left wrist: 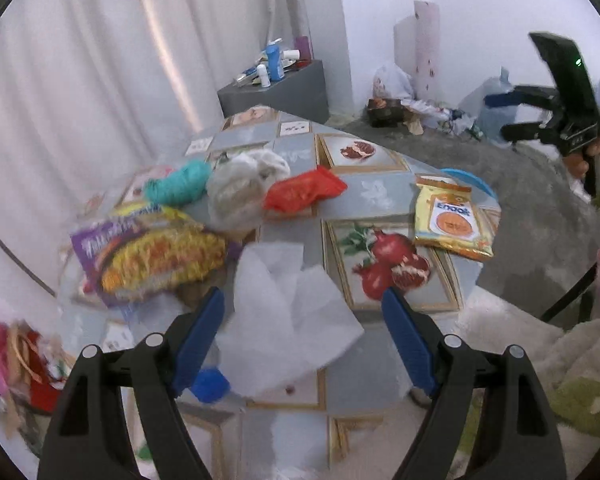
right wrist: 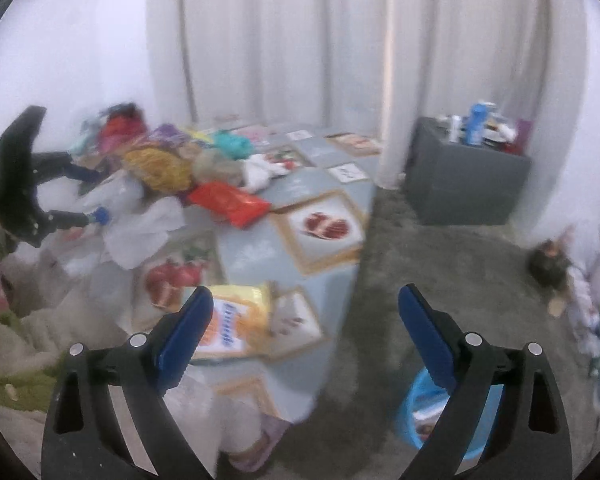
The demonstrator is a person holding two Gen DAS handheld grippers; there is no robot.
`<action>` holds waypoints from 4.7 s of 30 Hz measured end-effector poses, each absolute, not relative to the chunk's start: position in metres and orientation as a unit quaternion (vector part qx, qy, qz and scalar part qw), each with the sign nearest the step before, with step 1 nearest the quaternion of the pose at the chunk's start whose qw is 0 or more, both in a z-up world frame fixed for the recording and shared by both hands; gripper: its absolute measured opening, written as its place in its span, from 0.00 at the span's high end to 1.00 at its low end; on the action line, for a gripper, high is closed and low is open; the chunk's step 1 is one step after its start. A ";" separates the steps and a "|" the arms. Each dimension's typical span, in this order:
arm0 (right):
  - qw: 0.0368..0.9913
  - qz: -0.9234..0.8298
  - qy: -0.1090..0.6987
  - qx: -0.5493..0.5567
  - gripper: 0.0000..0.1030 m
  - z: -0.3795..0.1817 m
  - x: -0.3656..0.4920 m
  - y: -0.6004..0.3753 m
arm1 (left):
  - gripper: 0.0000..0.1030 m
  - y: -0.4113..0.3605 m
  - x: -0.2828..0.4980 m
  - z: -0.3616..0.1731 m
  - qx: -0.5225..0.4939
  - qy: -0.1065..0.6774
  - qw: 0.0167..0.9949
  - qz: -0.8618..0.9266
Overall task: Collect trash
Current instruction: 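Move both tools back over the table toward the tissues and yellow bag, then grasp the white tissue with the left gripper while the right gripper grasps the yellow Enaak bag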
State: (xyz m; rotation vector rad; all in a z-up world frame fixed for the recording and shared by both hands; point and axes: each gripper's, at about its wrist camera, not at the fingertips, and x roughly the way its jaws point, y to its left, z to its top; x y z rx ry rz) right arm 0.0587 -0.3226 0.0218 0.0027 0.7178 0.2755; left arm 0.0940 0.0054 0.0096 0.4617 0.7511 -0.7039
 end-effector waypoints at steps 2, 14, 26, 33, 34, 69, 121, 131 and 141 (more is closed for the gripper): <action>0.920 0.156 0.360 -0.011 0.13 0.018 0.064 -0.306 | 0.24 0.009 0.091 0.002 0.215 0.361 0.841 -0.341; 0.847 0.307 0.398 -0.172 0.13 -0.004 0.077 -0.232 | 0.24 -0.008 0.134 -0.032 0.289 0.379 0.772 -0.420; 0.773 0.385 0.422 -0.278 0.13 -0.028 0.105 -0.215 | 0.24 -0.033 0.162 -0.071 0.405 0.413 0.676 -0.456; 0.741 0.421 0.441 -0.283 0.09 -0.037 0.113 -0.210 | 0.24 -0.035 0.177 -0.072 0.395 0.439 0.661 -0.464; 0.738 0.423 0.442 -0.284 0.09 -0.037 0.113 -0.209 | 0.24 -0.035 0.178 -0.072 0.394 0.441 0.660 -0.464; 0.717 0.447 0.466 -0.262 0.14 -0.056 0.127 -0.214 | 0.36 -0.048 0.200 -0.073 0.409 0.459 0.605 -0.505; 0.699 0.459 0.467 -0.287 0.73 -0.041 0.122 -0.205 | 0.84 -0.058 0.199 -0.070 0.437 0.444 0.589 -0.515; 0.700 0.453 0.467 -0.295 0.88 -0.038 0.120 -0.204 | 0.91 -0.062 0.198 -0.068 0.439 0.446 0.585 -0.516; 0.703 0.444 0.462 -0.308 0.93 -0.033 0.115 -0.202 | 0.92 -0.063 0.194 -0.063 0.440 0.439 0.586 -0.519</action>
